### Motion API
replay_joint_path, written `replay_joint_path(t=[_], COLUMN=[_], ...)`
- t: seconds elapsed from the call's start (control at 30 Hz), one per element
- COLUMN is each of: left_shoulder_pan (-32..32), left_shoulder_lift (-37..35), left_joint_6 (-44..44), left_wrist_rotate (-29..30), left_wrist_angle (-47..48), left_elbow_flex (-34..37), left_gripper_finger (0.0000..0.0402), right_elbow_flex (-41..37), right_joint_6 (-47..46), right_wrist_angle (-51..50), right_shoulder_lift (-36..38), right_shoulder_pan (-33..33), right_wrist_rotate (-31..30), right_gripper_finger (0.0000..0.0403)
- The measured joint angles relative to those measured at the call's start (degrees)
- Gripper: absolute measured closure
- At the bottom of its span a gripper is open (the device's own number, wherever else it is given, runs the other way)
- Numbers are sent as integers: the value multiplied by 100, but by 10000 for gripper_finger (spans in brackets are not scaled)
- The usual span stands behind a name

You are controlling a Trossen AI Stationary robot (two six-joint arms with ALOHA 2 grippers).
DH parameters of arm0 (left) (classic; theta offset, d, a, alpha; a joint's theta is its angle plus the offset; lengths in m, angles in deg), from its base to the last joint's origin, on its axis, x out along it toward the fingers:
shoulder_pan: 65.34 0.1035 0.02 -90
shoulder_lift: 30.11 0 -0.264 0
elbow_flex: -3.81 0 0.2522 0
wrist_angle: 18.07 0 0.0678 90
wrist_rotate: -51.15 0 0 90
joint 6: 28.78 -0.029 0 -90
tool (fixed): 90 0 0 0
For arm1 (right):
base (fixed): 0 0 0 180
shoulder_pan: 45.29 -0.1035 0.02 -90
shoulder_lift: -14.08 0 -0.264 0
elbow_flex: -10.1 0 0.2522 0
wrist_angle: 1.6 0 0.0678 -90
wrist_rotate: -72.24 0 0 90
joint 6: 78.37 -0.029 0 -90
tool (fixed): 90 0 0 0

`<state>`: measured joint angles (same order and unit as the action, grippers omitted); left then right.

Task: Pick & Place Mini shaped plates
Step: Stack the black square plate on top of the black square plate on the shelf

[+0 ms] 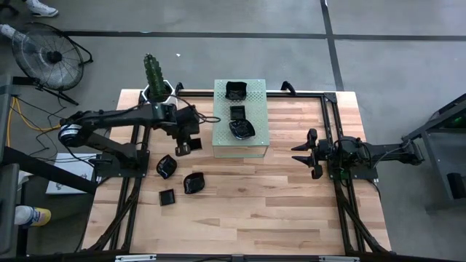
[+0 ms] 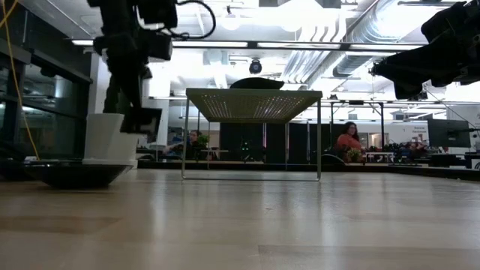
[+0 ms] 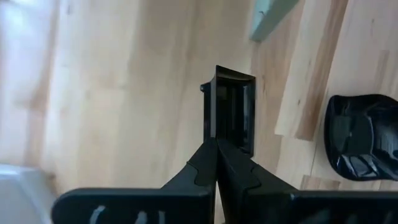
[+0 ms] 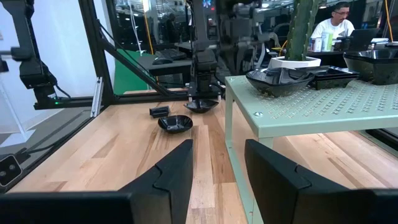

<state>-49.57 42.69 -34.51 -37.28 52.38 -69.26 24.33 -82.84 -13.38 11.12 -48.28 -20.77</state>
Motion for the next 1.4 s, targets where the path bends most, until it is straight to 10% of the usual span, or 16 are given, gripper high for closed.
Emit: replay_joint_path(t=[0.77,1.4], left_shoulder_pan=[2,1490], left_shoulder_lift=[136,1623], left_joint_6=[-104,221], left_wrist_rotate=[186,-2651], left_wrist_angle=[590,-49], left_elbow_flex=[-2299,-3375], left_gripper_finger=[401,401], right_elbow_flex=[1,2], right_joint_6=[0,0], right_wrist_angle=[0,0], right_shoulder_lift=[0,-2], right_shoulder_pan=[-1,-1], right_wrist_rotate=[0,-1], right_gripper_finger=[263,263])
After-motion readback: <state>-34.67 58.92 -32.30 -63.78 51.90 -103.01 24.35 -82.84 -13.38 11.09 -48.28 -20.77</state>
